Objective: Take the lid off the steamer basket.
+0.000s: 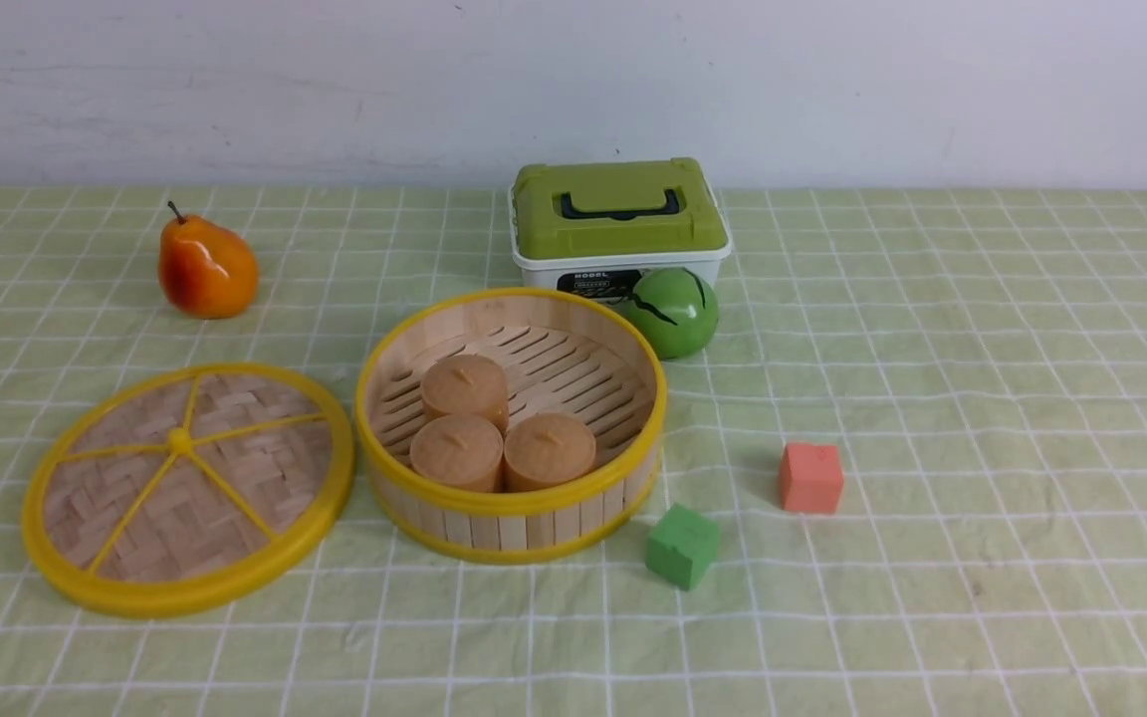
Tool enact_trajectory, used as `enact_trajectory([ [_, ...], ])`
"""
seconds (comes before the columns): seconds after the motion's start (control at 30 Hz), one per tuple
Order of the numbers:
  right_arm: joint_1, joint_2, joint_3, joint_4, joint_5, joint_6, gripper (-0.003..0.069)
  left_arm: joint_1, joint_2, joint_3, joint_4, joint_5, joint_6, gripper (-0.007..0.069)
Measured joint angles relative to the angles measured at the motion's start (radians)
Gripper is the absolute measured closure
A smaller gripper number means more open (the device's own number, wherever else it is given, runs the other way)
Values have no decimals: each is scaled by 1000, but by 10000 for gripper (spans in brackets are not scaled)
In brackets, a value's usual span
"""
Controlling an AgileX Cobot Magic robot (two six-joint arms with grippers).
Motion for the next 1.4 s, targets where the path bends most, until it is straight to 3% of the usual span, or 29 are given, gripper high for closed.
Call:
enact_trajectory([
  [1.4,0,0,0,0,0,0,418,-1,0,0,-4,1,23,622],
])
